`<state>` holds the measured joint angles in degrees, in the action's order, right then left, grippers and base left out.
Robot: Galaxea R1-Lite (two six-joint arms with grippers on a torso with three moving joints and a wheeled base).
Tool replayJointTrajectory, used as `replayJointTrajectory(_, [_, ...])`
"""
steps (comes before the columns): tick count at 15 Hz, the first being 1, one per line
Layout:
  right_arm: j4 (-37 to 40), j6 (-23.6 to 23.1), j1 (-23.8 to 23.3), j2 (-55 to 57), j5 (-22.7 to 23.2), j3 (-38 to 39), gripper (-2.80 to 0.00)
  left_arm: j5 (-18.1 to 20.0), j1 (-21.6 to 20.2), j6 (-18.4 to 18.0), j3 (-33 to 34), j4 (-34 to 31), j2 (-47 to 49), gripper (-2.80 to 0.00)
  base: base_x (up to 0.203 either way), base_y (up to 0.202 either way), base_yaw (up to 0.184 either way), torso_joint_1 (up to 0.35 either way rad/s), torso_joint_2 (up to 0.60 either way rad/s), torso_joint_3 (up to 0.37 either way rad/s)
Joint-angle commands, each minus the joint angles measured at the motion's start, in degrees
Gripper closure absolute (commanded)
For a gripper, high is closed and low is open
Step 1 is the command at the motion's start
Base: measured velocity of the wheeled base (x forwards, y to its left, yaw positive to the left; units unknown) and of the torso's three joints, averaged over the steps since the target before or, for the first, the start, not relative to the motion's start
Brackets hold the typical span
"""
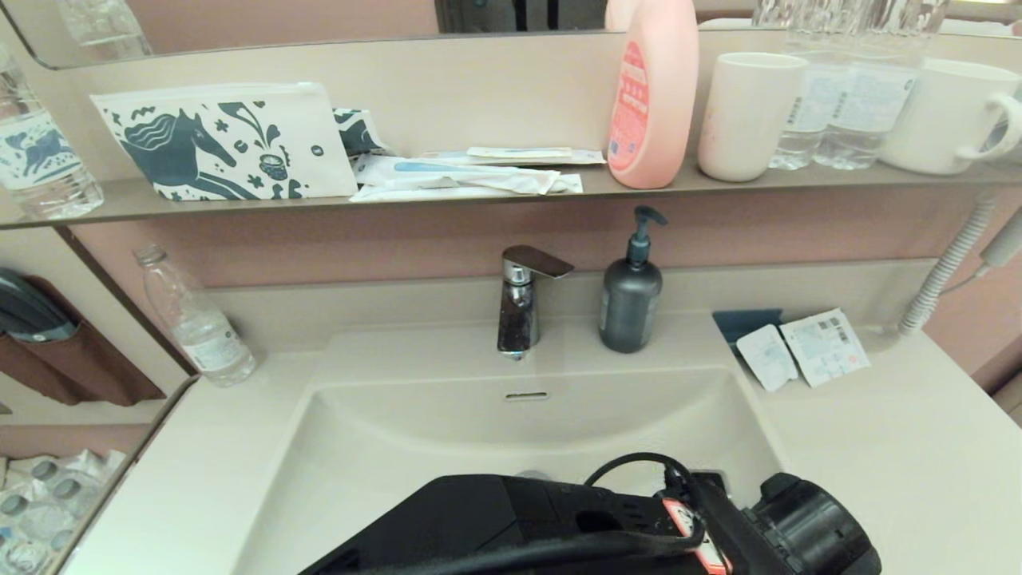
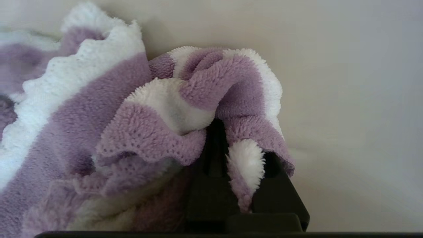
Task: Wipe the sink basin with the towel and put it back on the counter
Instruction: Wipe the sink
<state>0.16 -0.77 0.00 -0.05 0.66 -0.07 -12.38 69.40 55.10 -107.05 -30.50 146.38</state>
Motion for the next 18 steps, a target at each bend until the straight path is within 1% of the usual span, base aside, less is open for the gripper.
replayJointTrajectory(1, [0.01,-0.02,0.00,0.05,-0.01,0.04,0.00,-1.36,-0.95,0.17,5.66,-1.42,-4.01,0.00,0.000,0.000,0.000,0.000,0.00,0.000])
replayJointTrajectory(4, [0.01,-0.02,0.00,0.05,-0.04,-0.01,0.00,-4.25,-3.24,0.09,13.85,-4.92,-6.46,0.00,0.000,0.000,0.000,0.000,0.00,0.000])
replayJointTrajectory(6, [0.01,-0.02,0.00,0.05,0.04,-0.01,0.00,-5.01,-4.35,0.10,21.65,-5.05,-9.52,0.00,0.000,0.000,0.000,0.000,0.00,0.000])
replayJointTrajectory(9, [0.01,-0.02,0.00,0.05,-0.01,0.02,0.00,-6.45,-6.11,-0.66,34.16,-0.67,-15.34,0.00,0.000,0.000,0.000,0.000,0.00,0.000])
replayJointTrajectory(11, [0.01,-0.02,0.00,0.05,0.04,-0.01,0.00,-8.08,-9.01,-2.65,38.49,1.13,-21.95,0.00,0.000,0.000,0.000,0.000,0.00,0.000])
replayJointTrajectory(13, [0.01,-0.02,0.00,0.05,-0.02,-0.01,0.00,-9.52,-10.97,-3.73,40.95,1.58,-28.71,0.00,0.000,0.000,0.000,0.000,0.00,0.000])
replayJointTrajectory(14, [0.01,-0.02,0.00,0.05,0.03,-0.01,0.00,-11.05,-11.35,-4.16,41.87,1.72,-31.73,0.00,0.000,0.000,0.000,0.000,0.00,0.000])
replayJointTrajectory(15, [0.01,-0.02,0.00,0.05,0.03,-0.01,0.00,-14.20,-11.10,-4.36,42.24,1.97,-33.91,0.00,0.000,0.000,0.000,0.000,0.00,0.000])
replayJointTrajectory(17, [0.01,-0.02,0.00,0.05,-0.04,-0.01,0.00,-24.81,-7.69,-3.99,42.33,4.52,-35.75,0.00,0.000,0.000,0.000,0.000,0.00,0.000])
replayJointTrajectory(18, [0.01,-0.02,0.00,0.05,0.04,-0.01,0.00,-26.84,-5.43,-3.40,42.15,6.42,-36.54,0.00,0.000,0.000,0.000,0.000,0.00,0.000])
